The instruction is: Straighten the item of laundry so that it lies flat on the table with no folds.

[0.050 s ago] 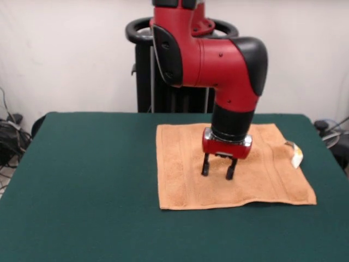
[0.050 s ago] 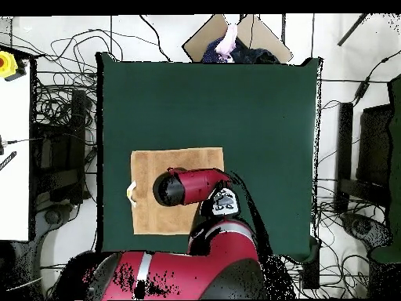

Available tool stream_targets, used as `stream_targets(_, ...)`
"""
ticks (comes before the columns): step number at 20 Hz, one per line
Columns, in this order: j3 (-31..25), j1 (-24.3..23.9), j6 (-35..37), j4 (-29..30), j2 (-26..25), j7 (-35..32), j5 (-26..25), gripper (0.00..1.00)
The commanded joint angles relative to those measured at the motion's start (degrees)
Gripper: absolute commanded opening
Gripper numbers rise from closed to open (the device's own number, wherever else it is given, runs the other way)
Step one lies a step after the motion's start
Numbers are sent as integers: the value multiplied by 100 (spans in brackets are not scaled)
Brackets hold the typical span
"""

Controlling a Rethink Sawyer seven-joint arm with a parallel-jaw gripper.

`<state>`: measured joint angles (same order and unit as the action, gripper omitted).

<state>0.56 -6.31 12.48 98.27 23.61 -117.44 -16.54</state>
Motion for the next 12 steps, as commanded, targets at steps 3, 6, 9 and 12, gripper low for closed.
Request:
stream_targets(3, -80, -448, -1454, -1377, -1535, 29, -882, 100)
stream_targets(6, 114, -309, -1973, -1650, -1630, -255, -832, 100)
stream_targets(9, 266, -200, -2294, -1857, -1711, -391, -714, 100)
stream_targets(12, 263, -174, -2265, -1929, -1733, -442, -595, 100)
